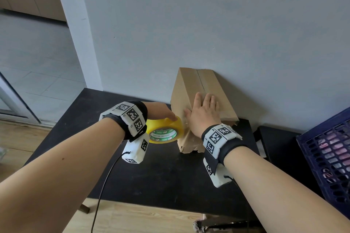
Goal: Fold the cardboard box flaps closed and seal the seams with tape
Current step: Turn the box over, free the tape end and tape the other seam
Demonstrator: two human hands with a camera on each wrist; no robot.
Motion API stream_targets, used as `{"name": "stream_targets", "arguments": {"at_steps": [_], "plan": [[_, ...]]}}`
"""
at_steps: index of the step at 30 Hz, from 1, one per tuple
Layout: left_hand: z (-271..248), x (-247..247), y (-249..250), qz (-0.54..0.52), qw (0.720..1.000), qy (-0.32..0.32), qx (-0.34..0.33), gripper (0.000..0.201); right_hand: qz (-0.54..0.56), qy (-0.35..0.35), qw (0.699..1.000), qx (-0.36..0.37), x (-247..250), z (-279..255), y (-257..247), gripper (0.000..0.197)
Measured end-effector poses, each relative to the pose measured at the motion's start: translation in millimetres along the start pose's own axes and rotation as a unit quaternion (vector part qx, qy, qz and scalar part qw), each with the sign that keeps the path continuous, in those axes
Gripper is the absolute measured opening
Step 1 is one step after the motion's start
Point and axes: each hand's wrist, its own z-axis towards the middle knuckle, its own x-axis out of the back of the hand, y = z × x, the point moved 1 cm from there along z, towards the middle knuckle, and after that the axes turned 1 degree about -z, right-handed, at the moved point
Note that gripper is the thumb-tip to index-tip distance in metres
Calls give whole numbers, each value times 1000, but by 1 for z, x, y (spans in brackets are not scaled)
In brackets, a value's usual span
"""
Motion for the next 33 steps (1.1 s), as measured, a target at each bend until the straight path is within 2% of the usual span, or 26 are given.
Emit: {"name": "stream_targets", "arguments": {"at_steps": [4, 8, 13, 15, 17, 19, 22, 24, 29, 33], "plan": [[-1, 0, 3, 20, 1000, 4, -12, 39, -5, -23, 1000, 9, 1, 1, 4, 78], [0, -2, 7, 28, 999, 13, -13, 40, 5, -31, 1000, 5, 2, 1, 4, 74], [-4, -2, 9, 43, 999, 29, 0, 42, 73, -61, 995, 12, 11, 2, 15, 76], [-6, -2, 10, 45, 998, 41, 2, 45, 129, -38, 991, 24, 14, -2, 21, 71], [-7, -2, 12, 44, 997, 59, 3, 46, 215, 0, 976, 37, 19, -8, 29, 58], [-6, -3, 15, 47, 996, 78, 4, 48, 296, 71, 952, 37, 28, -13, 43, 43], [-2, -9, 18, 47, 992, 112, 12, 49, 362, 175, 915, -9, 34, -17, 73, 29], [0, -13, 19, 43, 989, 138, 21, 50, 381, 197, 902, -56, 28, -18, 97, 29], [5, -20, 21, 24, 980, 190, 50, 44, 347, 164, 908, -166, -17, -19, 148, 32], [5, -27, 20, 8, 974, 213, 71, 41, 322, 81, 920, -207, -56, -14, 168, 36]]}}
